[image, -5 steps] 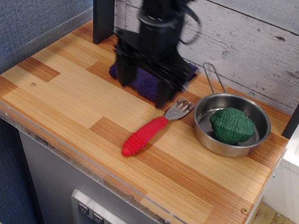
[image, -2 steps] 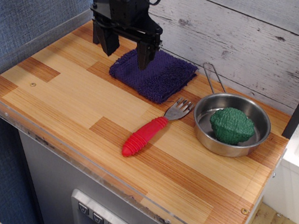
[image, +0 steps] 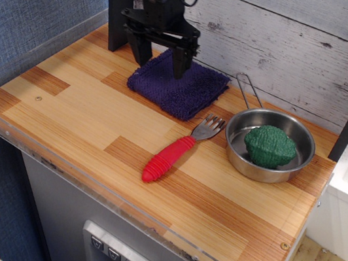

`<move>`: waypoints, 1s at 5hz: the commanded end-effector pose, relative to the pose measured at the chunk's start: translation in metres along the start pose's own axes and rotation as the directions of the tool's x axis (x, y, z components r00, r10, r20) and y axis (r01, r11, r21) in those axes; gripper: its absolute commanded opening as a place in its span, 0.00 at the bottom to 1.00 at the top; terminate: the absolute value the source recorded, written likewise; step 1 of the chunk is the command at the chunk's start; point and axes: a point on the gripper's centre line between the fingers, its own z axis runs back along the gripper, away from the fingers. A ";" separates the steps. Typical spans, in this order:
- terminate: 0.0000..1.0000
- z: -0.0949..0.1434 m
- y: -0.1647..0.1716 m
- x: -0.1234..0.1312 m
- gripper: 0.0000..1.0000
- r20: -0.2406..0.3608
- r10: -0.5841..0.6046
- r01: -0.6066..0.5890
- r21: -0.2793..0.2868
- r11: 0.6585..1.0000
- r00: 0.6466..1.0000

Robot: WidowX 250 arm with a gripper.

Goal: Pick up the purple cloth and place it in the front of the table to the left of the red fork

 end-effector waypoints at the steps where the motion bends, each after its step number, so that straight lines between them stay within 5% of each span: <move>1: 0.00 0.000 -0.011 0.036 1.00 0.035 -0.037 0.037 0.009 0.999 0.999; 5: 0.00 -0.038 -0.013 0.026 1.00 -0.149 -0.124 0.138 0.084 0.987 0.981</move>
